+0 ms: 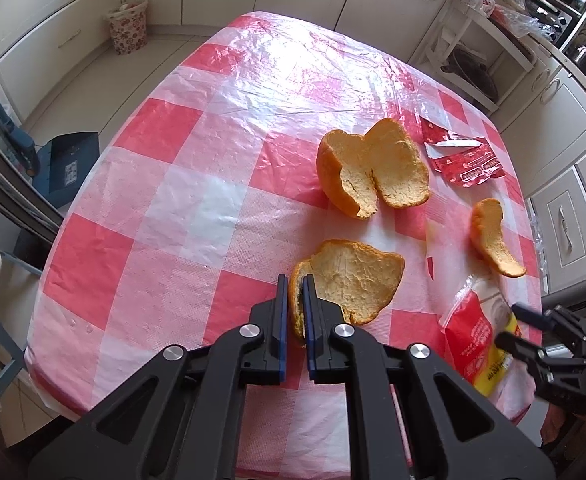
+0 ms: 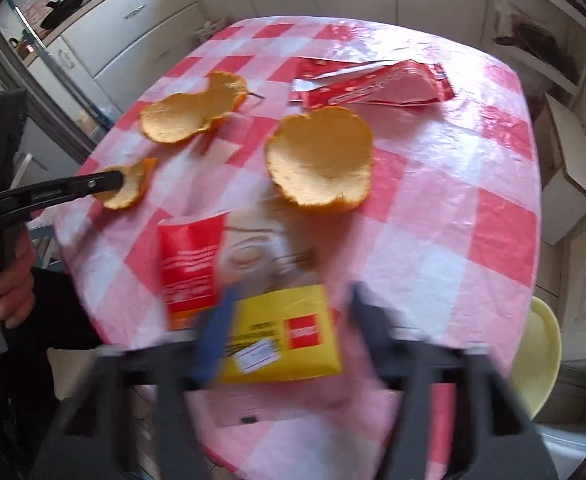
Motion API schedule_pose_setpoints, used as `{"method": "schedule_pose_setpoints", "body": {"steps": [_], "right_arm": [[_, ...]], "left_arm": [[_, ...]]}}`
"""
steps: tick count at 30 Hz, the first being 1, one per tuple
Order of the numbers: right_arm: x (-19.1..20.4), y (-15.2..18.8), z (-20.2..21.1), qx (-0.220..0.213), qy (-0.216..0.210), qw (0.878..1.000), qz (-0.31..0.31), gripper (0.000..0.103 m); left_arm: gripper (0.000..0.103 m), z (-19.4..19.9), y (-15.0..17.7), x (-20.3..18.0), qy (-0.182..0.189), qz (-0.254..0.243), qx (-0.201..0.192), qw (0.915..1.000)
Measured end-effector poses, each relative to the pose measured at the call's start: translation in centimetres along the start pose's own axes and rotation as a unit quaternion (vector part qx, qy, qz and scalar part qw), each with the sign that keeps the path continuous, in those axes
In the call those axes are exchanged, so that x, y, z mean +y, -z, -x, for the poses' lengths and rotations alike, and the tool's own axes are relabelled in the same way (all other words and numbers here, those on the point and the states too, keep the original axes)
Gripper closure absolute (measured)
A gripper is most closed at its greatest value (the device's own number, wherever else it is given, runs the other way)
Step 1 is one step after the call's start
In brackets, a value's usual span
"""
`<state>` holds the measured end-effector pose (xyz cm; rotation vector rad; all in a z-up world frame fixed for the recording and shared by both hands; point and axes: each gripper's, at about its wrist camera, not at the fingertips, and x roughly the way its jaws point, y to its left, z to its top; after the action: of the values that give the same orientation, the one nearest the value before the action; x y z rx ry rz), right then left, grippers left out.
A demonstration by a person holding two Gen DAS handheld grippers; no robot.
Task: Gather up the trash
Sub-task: 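Grasp the yellow-and-red package with the right tool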
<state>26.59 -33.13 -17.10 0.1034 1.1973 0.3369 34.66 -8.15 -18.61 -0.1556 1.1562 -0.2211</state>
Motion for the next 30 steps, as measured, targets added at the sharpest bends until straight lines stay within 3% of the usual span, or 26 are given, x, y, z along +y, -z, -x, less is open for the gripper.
{"method": "schedule_pose_setpoints", "body": {"steps": [1,3,12,23,30], "right_arm": [[0.2,-0.1,0.1,-0.001,-0.009,1.0,-0.001,0.096],[0.8,-0.1,0.7,-0.016,-0.004,1.0,0.012,0.097],[1.2,-1.0,7.0,-0.119,-0.07,0.99,0.014,0.1],[-3.6,-1.0,14.1,-0.23,-0.131,0.962,-0.07,0.1],[-8.3,1.3,18.1,-0.283,-0.081,0.948,-0.123,0.1]], "left_arm": [[0.096,0.2,0.0,0.0,0.001,0.0,-0.003,1.0],[0.097,0.8,0.0,0.2,0.003,0.001,-0.01,0.9999],[0.097,4.6,-0.1,1.0,0.051,0.007,-0.055,0.9971],[0.097,4.8,-0.1,0.6,0.066,0.003,-0.065,0.9957],[0.097,5.9,0.0,-1.0,0.107,-0.015,-0.085,0.9905]]}}
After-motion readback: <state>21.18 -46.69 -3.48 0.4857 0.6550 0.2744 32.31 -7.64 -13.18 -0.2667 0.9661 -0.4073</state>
